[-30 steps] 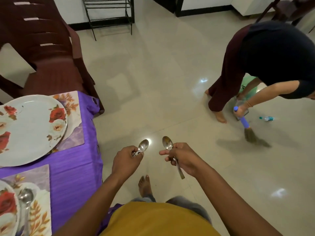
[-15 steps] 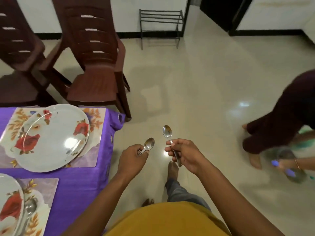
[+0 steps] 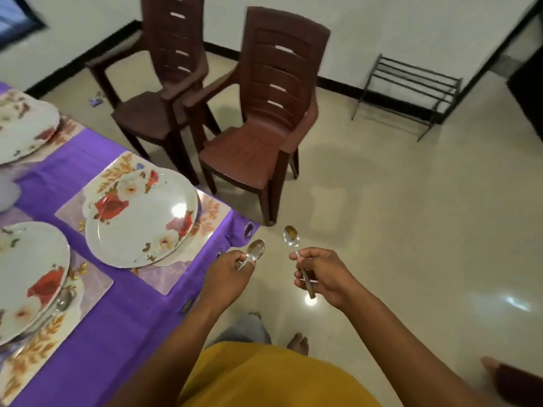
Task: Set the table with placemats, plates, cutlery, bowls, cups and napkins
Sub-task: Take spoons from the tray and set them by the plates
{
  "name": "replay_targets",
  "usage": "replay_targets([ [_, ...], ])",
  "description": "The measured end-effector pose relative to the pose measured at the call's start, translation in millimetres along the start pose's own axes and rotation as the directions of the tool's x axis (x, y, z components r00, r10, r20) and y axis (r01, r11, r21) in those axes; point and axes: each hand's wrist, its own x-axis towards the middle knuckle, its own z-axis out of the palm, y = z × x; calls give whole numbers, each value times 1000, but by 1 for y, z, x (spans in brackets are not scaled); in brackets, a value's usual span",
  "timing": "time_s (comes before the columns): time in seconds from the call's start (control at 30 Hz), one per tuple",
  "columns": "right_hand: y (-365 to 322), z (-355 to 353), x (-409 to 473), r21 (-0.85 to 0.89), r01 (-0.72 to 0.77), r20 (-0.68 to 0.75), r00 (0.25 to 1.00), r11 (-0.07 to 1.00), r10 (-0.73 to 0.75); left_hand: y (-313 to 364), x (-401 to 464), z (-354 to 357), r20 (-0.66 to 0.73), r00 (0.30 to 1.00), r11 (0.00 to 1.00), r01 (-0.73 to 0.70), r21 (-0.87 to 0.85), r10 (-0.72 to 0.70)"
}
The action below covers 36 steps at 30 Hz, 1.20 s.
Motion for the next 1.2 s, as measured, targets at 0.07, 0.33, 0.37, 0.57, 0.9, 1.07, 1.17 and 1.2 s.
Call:
replay_targets([
  [0.07,-19,8,18,-83,17,40,999,996,-14,1,15,-7,-51,998,998,46,-37,-48],
  [0.33,-96,60,93,-319,111,165,984,941,-60,-17,79,-39,-204,962,977,152,-148,-180],
  [0.37,-103,66,99,-339,113,166,984,934,-59,-21,86,-42,-207,958,973,167,-158,-198],
  [0.57,-141,115,145,-426,140,202,978,894,-56,-33,131,-69,-190,923,932,294,-214,-335],
  [0.9,-198,218,210,-555,192,370,928,809,34,-51,156,-113,-257,809,795,364,-486,-528],
  [1.07,-215,272,252,-606,248,470,878,756,89,-50,161,-117,-335,688,730,421,-539,-644],
  [1.17,-230,300,272,-659,300,533,833,689,147,-47,169,-116,-386,580,684,480,-550,-718],
  [1.2,-235,307,276,-664,310,551,818,681,164,-46,171,-116,-400,539,663,498,-558,-742],
])
